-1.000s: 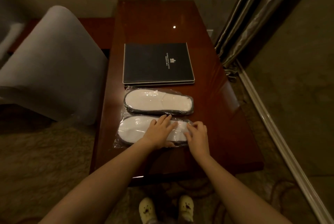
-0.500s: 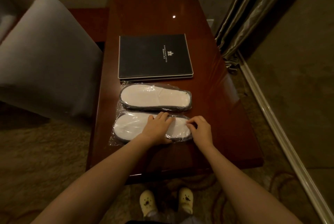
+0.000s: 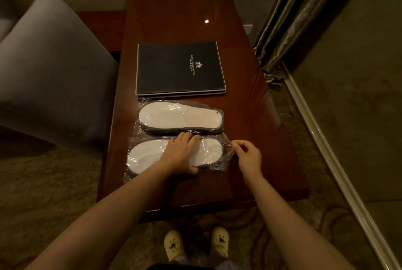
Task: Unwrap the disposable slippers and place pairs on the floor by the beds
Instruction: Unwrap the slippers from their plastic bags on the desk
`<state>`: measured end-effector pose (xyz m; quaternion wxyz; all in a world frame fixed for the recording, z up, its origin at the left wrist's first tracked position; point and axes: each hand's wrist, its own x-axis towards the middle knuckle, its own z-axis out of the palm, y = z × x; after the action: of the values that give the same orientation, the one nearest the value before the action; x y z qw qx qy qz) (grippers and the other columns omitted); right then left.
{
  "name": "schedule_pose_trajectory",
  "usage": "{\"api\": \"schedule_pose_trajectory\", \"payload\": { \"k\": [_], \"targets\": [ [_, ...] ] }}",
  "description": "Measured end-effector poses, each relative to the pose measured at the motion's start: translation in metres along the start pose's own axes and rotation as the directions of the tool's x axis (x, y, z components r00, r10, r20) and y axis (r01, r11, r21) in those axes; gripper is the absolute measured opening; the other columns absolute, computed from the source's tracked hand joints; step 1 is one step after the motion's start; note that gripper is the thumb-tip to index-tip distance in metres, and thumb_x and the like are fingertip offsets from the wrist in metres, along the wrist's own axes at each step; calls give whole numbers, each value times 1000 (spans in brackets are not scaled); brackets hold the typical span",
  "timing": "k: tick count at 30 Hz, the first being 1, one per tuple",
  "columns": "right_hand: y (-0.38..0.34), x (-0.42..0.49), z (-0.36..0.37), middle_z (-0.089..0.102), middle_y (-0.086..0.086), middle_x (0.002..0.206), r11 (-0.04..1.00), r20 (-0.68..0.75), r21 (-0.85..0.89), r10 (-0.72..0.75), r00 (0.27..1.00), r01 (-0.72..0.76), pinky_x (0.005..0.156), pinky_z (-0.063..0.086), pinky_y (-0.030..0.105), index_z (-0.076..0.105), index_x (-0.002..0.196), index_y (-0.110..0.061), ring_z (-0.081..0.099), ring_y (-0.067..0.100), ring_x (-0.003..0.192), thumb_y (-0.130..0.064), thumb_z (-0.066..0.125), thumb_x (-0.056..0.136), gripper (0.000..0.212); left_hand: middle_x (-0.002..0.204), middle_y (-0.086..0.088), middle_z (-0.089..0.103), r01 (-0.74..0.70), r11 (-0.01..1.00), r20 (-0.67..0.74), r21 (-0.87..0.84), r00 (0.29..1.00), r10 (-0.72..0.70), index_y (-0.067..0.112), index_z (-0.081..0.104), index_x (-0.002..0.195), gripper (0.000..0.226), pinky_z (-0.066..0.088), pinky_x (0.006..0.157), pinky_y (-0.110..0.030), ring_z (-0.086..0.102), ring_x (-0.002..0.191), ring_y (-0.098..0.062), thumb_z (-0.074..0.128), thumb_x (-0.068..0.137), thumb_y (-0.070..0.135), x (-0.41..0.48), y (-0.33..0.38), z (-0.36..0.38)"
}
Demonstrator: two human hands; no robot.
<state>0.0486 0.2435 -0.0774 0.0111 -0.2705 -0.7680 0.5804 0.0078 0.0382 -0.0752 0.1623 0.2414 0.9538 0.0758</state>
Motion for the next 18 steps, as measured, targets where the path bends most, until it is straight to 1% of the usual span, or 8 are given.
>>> {"api": "schedule_pose_trajectory", "payload": {
  "k": [4, 6, 8, 10, 13, 14, 16, 18],
  "targets": [
    [-8, -1, 1, 63, -1, 90, 988, 43, 136, 64, 997, -70, 77, 51, 32, 63, 102, -8, 60, 16, 86, -17, 56, 90, 16, 143, -3, 33, 13, 1000, -20, -23, 1000, -14, 24, 20, 143, 105, 33, 107, -42, 29, 132, -24, 72, 57, 55, -3, 4, -3],
    [-15, 1, 0, 58, -8, 88, 995, 127, 62, 75, 989, -83, 69, 51, 27, 54, 107, -11, 58, 9, 79, -26, 59, 89, 24, 141, -2, 35, 17, 999, -56, -43, 998, -19, 24, 22, 142, 105, 34, 106, -40, 31, 130, -23, 71, 56, 56, -5, 4, -8],
    [-21, 2, -2, 53, -12, 86, 992, 191, -120, 63, 980, -40, 65, 50, 23, 48, 104, -21, 54, 3, 76, -28, 62, 86, 24, 139, -2, 37, 13, 998, -104, -62, 994, -20, 24, 24, 141, 104, 36, 103, -38, 33, 128, -22, 70, 54, 56, -5, 4, -13],
    [-26, 5, -4, 58, -6, 90, 977, 172, -210, 10, 985, 26, 65, 50, 23, 56, 99, -18, 55, 6, 76, -19, 61, 87, 13, 138, -2, 38, 4, 997, -134, -74, 991, -14, 23, 25, 140, 103, 38, 102, -38, 34, 127, -21, 69, 53, 56, -6, 6, -19],
    [-33, 7, -10, 66, 2, 92, 986, 102, -131, -88, 991, 102, 66, 51, 25, 66, 89, -16, 60, 13, 78, -11, 61, 86, 8, 137, -3, 40, -8, 993, -180, -120, 983, -14, 21, 27, 139, 102, 42, 101, -39, 36, 126, -22, 71, 54, 55, -9, 8, -29],
    [-34, 9, -13, 67, 3, 91, 997, 70, -36, -58, 996, 61, 66, 51, 25, 66, 86, -16, 61, 13, 78, -10, 61, 86, 8, 137, -3, 40, -19, 990, -199, -139, 980, -9, 20, 27, 139, 102, 41, 102, -38, 36, 126, -22, 71, 54, 55, -9, 9, -33],
    [-35, 8, -16, 68, 4, 87, 967, 60, 202, 144, 988, -153, 61, 52, 25, 67, 83, -15, 62, 14, 75, -10, 64, 84, 6, 138, -4, 39, -58, 986, -212, -155, 977, 25, 20, 27, 140, 104, 38, 104, -36, 36, 127, -21, 72, 54, 56, -11, 12, -40],
    [-32, 8, -18, 67, 3, 84, 908, 121, 244, 320, 939, -341, 61, 50, 26, 67, 81, -12, 61, 15, 76, -10, 67, 82, 2, 139, -4, 39, -96, 983, -213, -156, 975, 62, 20, 27, 140, 104, 37, 104, -34, 36, 127, -20, 72, 54, 57, -13, 16, -43]
  ]
}}
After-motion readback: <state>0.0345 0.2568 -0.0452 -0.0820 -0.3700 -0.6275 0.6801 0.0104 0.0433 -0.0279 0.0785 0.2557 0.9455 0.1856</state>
